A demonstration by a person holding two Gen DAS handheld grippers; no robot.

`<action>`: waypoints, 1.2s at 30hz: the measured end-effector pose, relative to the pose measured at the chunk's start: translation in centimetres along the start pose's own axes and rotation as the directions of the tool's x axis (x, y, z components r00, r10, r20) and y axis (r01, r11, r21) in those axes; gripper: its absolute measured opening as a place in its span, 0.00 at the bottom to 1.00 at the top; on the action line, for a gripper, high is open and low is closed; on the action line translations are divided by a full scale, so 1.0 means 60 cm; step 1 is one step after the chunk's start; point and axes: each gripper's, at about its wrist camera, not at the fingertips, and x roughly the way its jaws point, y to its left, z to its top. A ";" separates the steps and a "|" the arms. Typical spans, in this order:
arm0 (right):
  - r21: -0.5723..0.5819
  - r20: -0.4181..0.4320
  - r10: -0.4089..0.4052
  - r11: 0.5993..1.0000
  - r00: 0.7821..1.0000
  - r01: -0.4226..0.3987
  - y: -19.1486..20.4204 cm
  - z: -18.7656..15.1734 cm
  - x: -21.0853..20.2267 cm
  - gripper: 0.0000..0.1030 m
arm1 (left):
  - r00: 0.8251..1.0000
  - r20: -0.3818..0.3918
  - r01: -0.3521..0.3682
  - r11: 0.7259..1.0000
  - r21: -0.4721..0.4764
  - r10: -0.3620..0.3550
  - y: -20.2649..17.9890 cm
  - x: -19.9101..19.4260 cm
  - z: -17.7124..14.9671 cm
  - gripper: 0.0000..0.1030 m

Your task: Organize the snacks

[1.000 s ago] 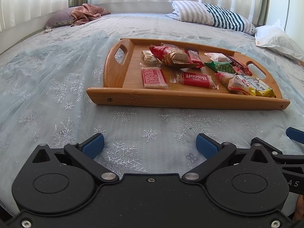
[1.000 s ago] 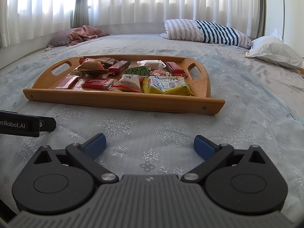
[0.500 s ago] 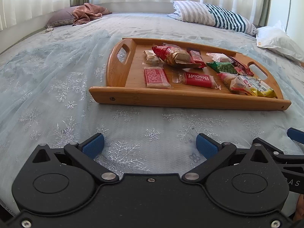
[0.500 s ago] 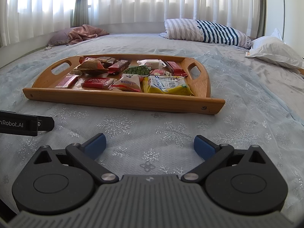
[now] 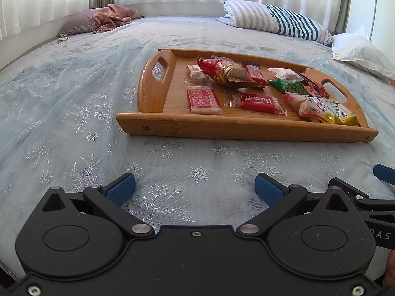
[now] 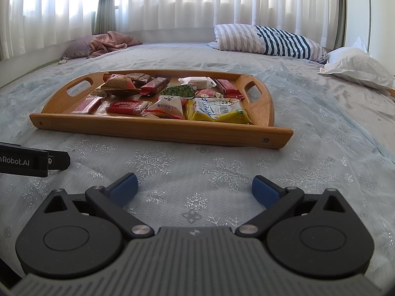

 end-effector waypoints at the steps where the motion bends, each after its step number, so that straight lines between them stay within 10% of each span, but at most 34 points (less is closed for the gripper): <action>1: 0.000 0.000 0.000 1.000 1.000 0.000 0.000 0.001 0.000 1.00 | 1.000 0.000 -0.001 1.000 0.002 0.001 -0.001 0.000 0.000 1.00; 36: -0.001 -0.002 -0.001 1.000 1.000 0.001 0.001 0.002 -0.001 1.00 | 1.000 0.001 -0.002 1.000 0.011 0.002 -0.001 -0.001 -0.001 1.00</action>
